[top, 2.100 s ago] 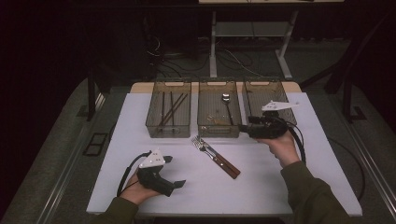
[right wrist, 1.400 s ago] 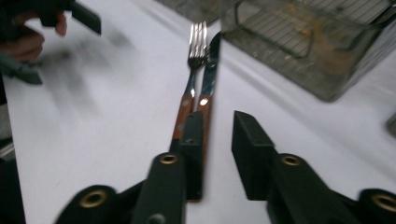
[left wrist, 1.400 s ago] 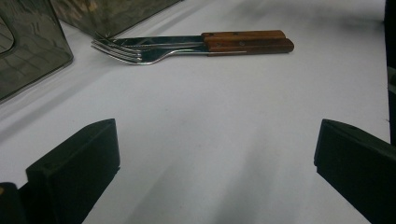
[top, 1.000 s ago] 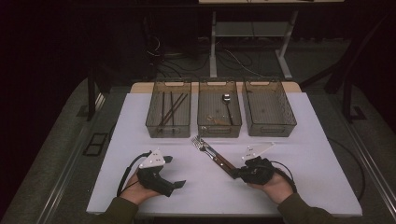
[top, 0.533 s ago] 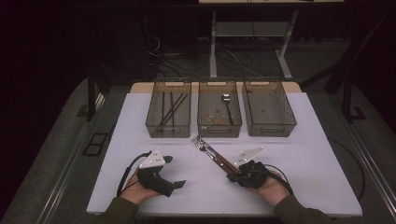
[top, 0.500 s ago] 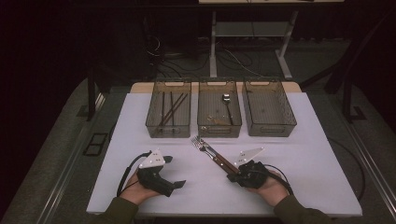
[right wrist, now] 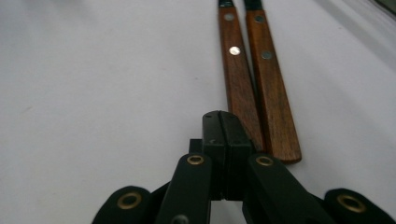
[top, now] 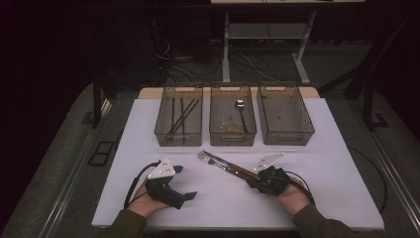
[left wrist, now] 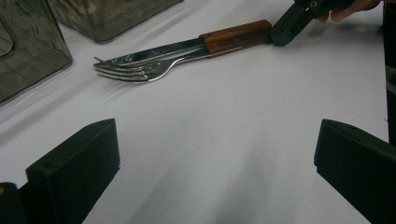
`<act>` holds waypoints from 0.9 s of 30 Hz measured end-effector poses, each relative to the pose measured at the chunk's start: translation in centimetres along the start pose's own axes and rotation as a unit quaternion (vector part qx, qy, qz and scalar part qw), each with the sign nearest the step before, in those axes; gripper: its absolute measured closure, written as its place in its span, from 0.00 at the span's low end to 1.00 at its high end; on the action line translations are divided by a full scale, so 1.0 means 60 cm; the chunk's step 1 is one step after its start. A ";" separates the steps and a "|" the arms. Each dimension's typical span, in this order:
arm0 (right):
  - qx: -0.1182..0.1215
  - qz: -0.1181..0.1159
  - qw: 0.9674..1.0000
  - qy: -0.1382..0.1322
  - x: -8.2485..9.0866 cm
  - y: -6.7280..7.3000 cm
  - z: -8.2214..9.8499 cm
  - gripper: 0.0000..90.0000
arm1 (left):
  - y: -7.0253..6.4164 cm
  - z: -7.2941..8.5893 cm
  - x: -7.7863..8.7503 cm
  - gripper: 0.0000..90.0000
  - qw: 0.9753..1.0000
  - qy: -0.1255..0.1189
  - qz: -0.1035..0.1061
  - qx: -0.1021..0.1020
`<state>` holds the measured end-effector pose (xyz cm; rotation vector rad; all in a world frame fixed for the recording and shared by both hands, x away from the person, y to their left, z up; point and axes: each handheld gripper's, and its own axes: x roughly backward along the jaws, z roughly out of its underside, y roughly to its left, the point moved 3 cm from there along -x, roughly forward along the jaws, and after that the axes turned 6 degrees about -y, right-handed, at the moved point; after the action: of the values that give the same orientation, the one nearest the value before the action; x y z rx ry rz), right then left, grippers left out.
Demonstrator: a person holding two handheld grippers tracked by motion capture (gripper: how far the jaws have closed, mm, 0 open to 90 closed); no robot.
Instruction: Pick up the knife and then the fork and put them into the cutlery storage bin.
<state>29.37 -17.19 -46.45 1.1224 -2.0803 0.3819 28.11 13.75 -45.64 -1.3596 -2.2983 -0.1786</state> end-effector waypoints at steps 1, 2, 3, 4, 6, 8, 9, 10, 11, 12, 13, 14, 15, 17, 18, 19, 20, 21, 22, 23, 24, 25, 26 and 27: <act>-0.003 0.005 1.000 -0.001 0.001 -0.003 0.000 1.00 | 0.000 0.000 0.000 0.00 1.000 0.000 0.000 0.000; -0.005 0.007 1.000 0.000 0.002 -0.007 0.001 1.00 | 0.000 0.000 0.000 0.00 1.000 0.000 0.001 -0.001; -0.007 0.008 1.000 -0.002 0.003 -0.010 0.001 1.00 | 0.000 0.000 0.000 0.00 1.000 0.001 0.001 -0.001; -0.010 0.007 1.000 -0.002 0.003 -0.012 0.001 1.00 | 0.000 0.000 0.000 0.00 1.000 0.001 0.001 0.000; -0.013 0.005 1.000 -0.003 0.005 -0.013 0.002 1.00 | -0.001 0.000 -0.001 0.00 1.000 0.001 0.002 -0.001; -0.015 -0.002 1.000 -0.013 0.009 -0.014 0.000 1.00 | 0.000 0.000 -0.001 0.00 1.000 0.000 0.001 0.000; -0.015 -0.007 1.000 -0.017 0.012 -0.014 -0.001 0.99 | 0.001 0.000 0.000 0.00 1.000 0.001 0.001 -0.001; -0.016 -0.010 1.000 -0.023 0.015 -0.015 -0.002 0.95 | 0.001 0.000 0.000 0.00 1.000 0.000 0.002 -0.001; -0.018 -0.014 0.999 -0.028 0.017 -0.015 -0.003 0.92 | 0.001 0.000 0.000 0.00 1.000 0.000 0.002 -0.001; -0.021 -0.024 0.999 -0.034 0.021 -0.016 -0.006 0.88 | 0.001 0.000 0.000 0.00 1.000 0.000 0.001 -0.001; -0.021 -0.031 0.999 -0.038 0.024 -0.017 -0.008 0.84 | 0.001 0.000 0.000 0.00 1.000 0.001 0.001 0.000; -0.021 -0.033 0.998 -0.043 0.027 -0.019 -0.010 0.80 | 0.001 0.000 0.000 0.00 1.000 -0.001 0.002 0.002; -0.020 -0.037 0.998 -0.048 0.029 -0.019 -0.014 0.75 | 0.001 0.000 0.000 0.00 1.000 -0.004 0.003 0.007; -0.023 -0.040 0.997 -0.056 0.033 -0.021 -0.021 0.68 | 0.002 0.001 -0.001 0.00 1.000 -0.002 0.003 0.010; -0.018 -0.041 0.997 -0.060 0.035 -0.024 -0.026 0.63 | 0.002 0.001 -0.001 0.00 1.000 -0.003 0.003 0.010; -0.017 -0.036 0.997 -0.065 0.036 -0.026 -0.030 0.59 | 0.002 0.001 -0.001 0.00 1.000 -0.002 0.003 0.008; -0.017 -0.034 0.997 -0.067 0.036 -0.029 -0.034 0.58 | 0.002 0.000 0.000 0.00 1.000 -0.003 0.003 0.007; -0.016 -0.043 0.997 -0.068 0.036 -0.031 -0.038 0.57 | 0.002 0.000 0.000 0.00 1.000 -0.005 0.003 0.008; -0.014 -0.051 0.996 -0.068 0.035 -0.032 -0.041 0.56 | 0.002 0.000 0.000 0.00 1.000 -0.005 0.002 0.007; -0.009 -0.050 0.996 -0.066 0.032 -0.033 -0.045 0.53 | 0.003 0.000 0.000 0.00 1.000 -0.003 0.003 0.004; -0.004 -0.051 0.996 -0.066 0.029 -0.034 -0.048 0.51 | 0.002 0.000 0.000 0.00 1.000 -0.004 0.003 0.005; -0.003 -0.055 0.996 -0.063 0.026 -0.035 -0.052 0.49 | 0.002 0.000 0.000 0.00 1.000 -0.002 0.003 0.004; -0.001 -0.060 0.996 -0.063 0.023 -0.035 -0.055 0.48 | 0.002 0.000 0.000 0.00 1.000 -0.001 0.004 0.002; 0.001 -0.062 0.996 -0.065 0.021 -0.035 -0.059 0.48 | 0.002 0.000 0.000 0.00 1.000 -0.001 0.004 0.001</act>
<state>32.25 -17.15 -43.28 1.3010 -2.1083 0.2582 28.22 13.80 -45.65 -1.3689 -2.2930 -0.1737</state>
